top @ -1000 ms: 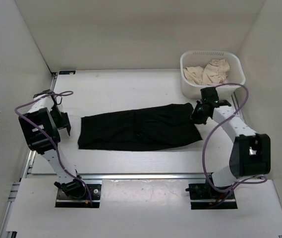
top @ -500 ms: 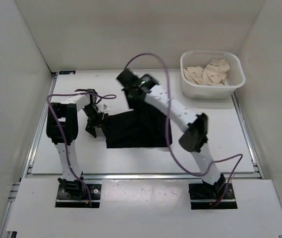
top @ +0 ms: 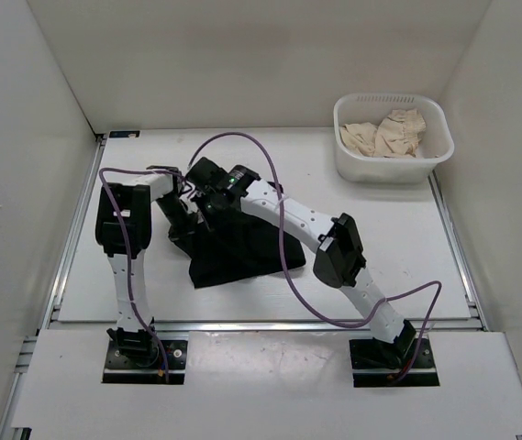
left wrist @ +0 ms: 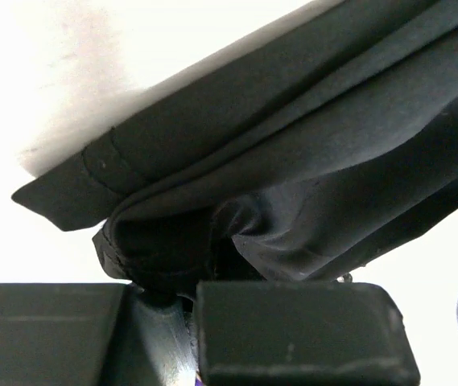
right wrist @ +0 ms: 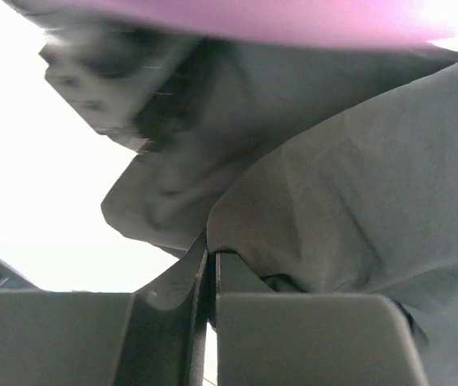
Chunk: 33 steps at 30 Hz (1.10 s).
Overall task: Fold and stack the trousers
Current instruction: Fold the trousers
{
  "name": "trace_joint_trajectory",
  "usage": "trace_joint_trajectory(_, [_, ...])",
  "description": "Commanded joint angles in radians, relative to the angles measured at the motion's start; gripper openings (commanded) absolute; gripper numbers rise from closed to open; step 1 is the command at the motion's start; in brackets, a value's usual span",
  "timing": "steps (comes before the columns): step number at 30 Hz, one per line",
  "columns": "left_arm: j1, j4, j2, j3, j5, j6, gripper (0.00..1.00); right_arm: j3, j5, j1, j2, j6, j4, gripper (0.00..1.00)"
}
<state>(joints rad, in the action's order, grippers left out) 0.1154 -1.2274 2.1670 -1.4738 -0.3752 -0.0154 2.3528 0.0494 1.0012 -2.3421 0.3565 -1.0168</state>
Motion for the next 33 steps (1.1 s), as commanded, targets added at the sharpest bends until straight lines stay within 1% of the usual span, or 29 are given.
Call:
trace_joint_trajectory(1, [0.012,0.131,0.031,-0.043,-0.001,0.015,0.14,0.028,-0.114,0.040,0.023,-0.089,0.090,0.00])
trace_joint_trajectory(4, [0.012,0.118,0.031,-0.092,-0.013,0.015,0.14,0.046,-0.127,0.066,-0.016,-0.135,0.090,0.00])
trace_joint_trajectory(8, [0.012,0.109,0.040,-0.114,-0.022,0.015,0.14,0.080,-0.138,0.093,-0.094,-0.181,0.109,0.01])
trace_joint_trajectory(9, [0.012,0.109,0.050,-0.114,-0.022,0.015,0.14,0.080,-0.138,0.093,-0.105,-0.182,0.109,0.10])
trace_joint_trajectory(11, [0.012,0.109,0.050,-0.105,-0.022,0.015,0.14,0.080,-0.138,0.093,-0.115,-0.172,0.153,0.23])
trace_joint_trajectory(12, [0.012,0.109,0.050,-0.105,-0.022,0.015,0.14,0.080,-0.138,0.093,-0.124,-0.172,0.162,0.44])
trace_joint_trajectory(13, [0.012,0.109,0.050,-0.105,-0.022,0.015,0.15,0.080,-0.138,0.102,-0.125,-0.182,0.162,0.57])
trace_joint_trajectory(14, [0.012,0.109,0.050,-0.105,-0.013,0.015,0.22,0.080,-0.147,0.102,-0.134,-0.182,0.172,0.70])
trace_joint_trajectory(15, [0.012,0.109,0.039,-0.105,-0.001,0.015,0.27,0.080,-0.161,0.102,-0.134,-0.204,0.172,0.85])
trace_joint_trajectory(16, [0.003,0.109,0.039,-0.096,0.036,0.015,0.32,0.080,-0.161,0.102,-0.134,-0.214,0.172,0.89])
trace_joint_trajectory(17, [0.003,0.109,0.025,-0.095,0.053,0.015,0.42,0.080,-0.161,0.102,-0.099,-0.224,0.172,0.92])
trace_joint_trajectory(18, [-0.017,0.109,0.013,-0.085,0.067,0.015,0.47,0.080,-0.161,0.102,-0.076,-0.235,0.172,0.96])
trace_joint_trajectory(19, [-0.051,0.109,-0.018,-0.085,0.077,0.015,0.51,0.065,-0.134,0.102,-0.045,-0.246,0.172,0.97])
trace_joint_trajectory(20, [-0.069,0.109,-0.036,-0.085,0.102,0.015,0.54,0.012,-0.114,0.111,0.037,-0.246,0.194,0.99])
trace_joint_trajectory(21, [-0.085,0.109,-0.056,-0.085,0.123,0.015,0.58,-0.028,-0.091,0.111,0.085,-0.246,0.242,0.99])
trace_joint_trajectory(22, [-0.098,0.109,-0.102,-0.085,0.149,0.015,0.59,-0.068,-0.063,0.111,0.134,-0.235,0.266,0.99])
trace_joint_trajectory(23, [-0.111,0.121,-0.128,-0.085,0.183,0.015,0.60,-0.110,-0.022,0.111,0.229,-0.222,0.289,0.99])
trace_joint_trajectory(24, [-0.123,0.135,-0.154,-0.085,0.256,0.015,0.60,-0.192,-0.005,0.088,0.275,-0.203,0.329,0.99])
trace_joint_trajectory(25, [-0.123,0.135,-0.182,-0.085,0.297,0.015,0.62,-0.235,0.010,0.079,0.320,-0.180,0.346,0.99])
trace_joint_trajectory(26, [-0.123,0.150,-0.237,-0.085,0.338,0.015,0.64,-0.275,0.026,0.065,0.396,-0.121,0.346,0.99])
trace_joint_trajectory(27, [-0.123,0.164,-0.265,-0.085,0.401,0.015,0.64,-0.314,0.036,0.027,0.430,-0.087,0.357,0.99])
trace_joint_trajectory(28, [-0.123,0.173,-0.323,-0.085,0.421,0.015,0.66,-0.395,0.047,0.002,0.487,-0.017,0.342,0.99])
trace_joint_trajectory(29, [-0.099,0.183,-0.352,-0.085,0.441,0.015,0.66,-0.441,0.059,-0.051,0.512,0.013,0.325,0.99])
trace_joint_trajectory(30, [-0.083,0.183,-0.380,-0.085,0.455,0.015,0.67,-0.495,0.060,-0.076,0.536,0.033,0.313,0.99])
trace_joint_trajectory(31, [-0.065,0.192,-0.406,-0.085,0.455,0.015,0.67,-0.630,0.060,-0.099,0.588,0.073,0.313,0.99])
trace_joint_trajectory(32, [-0.044,0.192,-0.452,-0.076,0.438,0.015,0.69,-0.697,0.060,-0.148,0.613,0.088,0.313,0.99])
trace_joint_trajectory(33, [0.013,0.203,-0.473,-0.054,0.417,0.015,0.70,-0.757,0.037,-0.173,0.635,0.101,0.329,0.99])
